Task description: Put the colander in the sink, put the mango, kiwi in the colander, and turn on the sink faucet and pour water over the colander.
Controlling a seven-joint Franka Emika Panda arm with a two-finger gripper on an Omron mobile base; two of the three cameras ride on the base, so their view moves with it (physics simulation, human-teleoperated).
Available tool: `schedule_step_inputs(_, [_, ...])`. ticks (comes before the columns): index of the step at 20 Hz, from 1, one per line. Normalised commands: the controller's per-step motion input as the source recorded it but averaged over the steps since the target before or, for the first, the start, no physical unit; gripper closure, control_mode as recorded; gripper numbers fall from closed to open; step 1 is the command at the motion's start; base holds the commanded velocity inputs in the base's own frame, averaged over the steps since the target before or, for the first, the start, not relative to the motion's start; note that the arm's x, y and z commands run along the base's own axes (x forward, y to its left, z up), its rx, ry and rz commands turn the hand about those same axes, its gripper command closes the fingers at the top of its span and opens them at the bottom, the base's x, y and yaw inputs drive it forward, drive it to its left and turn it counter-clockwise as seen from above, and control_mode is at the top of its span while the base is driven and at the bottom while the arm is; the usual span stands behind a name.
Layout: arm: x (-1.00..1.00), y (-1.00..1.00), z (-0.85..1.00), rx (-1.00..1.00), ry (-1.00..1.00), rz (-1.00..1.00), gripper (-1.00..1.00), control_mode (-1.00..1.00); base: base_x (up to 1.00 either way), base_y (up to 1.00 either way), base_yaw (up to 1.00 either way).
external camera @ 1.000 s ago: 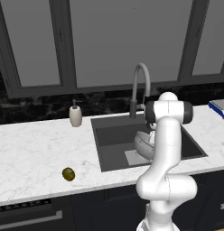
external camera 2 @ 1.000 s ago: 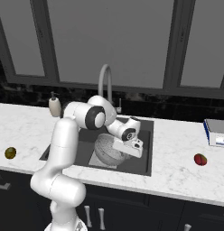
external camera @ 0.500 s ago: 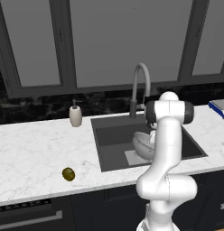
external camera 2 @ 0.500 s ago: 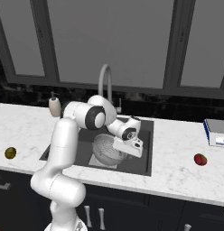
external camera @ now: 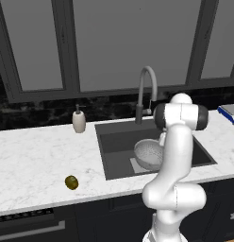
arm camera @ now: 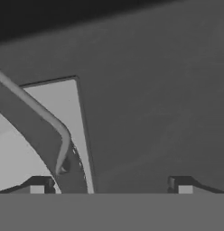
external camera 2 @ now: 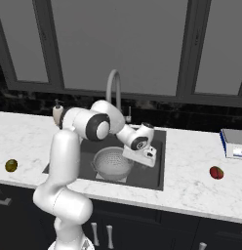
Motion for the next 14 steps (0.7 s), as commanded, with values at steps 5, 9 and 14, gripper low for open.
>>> schedule_step_inputs(5, [-0.31,-0.24,0.47,0.01,-0.22,0.0,-1.0,-1.0,0.0,0.0,0.0])
schedule_step_inputs(9, [-0.36,-0.25,0.48,0.0,-0.26,0.0,-1.0,-1.0,0.0,0.0,0.0])
schedule_step_inputs(14, [-0.44,-0.28,0.45,0.0,-0.31,0.0,-1.0,-1.0,0.0,0.0,0.0])
